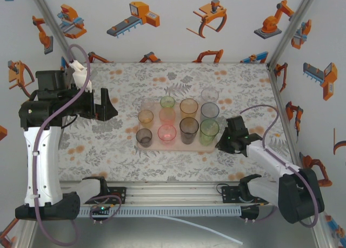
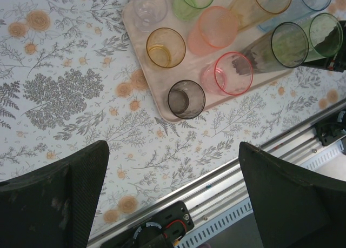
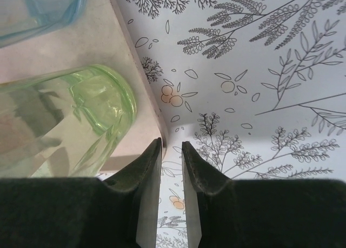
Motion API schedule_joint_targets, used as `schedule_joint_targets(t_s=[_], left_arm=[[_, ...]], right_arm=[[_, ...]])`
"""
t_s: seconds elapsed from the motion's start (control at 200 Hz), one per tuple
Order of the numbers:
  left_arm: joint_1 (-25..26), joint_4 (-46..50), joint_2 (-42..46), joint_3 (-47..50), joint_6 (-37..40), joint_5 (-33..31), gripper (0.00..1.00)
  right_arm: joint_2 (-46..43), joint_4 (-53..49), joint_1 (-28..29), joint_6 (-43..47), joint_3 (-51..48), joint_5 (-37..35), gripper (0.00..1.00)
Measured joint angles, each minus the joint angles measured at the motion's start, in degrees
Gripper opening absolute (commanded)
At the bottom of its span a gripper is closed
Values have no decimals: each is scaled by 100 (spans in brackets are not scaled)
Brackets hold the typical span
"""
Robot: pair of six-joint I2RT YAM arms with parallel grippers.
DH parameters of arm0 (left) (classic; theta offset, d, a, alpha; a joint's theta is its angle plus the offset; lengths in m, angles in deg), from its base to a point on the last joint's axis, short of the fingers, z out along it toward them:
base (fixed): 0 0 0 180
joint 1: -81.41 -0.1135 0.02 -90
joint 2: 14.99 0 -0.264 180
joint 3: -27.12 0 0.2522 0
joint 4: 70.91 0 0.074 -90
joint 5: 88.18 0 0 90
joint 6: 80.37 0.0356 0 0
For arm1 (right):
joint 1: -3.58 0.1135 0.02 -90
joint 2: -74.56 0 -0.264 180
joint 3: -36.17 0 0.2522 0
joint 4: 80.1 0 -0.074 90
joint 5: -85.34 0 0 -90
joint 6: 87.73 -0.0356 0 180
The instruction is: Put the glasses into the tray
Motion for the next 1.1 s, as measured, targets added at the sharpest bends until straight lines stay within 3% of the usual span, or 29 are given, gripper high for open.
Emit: schedule_joint_targets(t_s=[0.471,0.646,1.097], left_arm=[[0,-52,-81,24,-133,-310,97],[0,-337,-103,481,-289,-568,97],[-269,-2741,-164,2612,-1082,-1423,97]], right_arm=[[-457,-695,-136,170,282,-66,29],[-754,-1038,-260,258,586,-72,31],[-984,-2098,-450,734,1902,-219,48]])
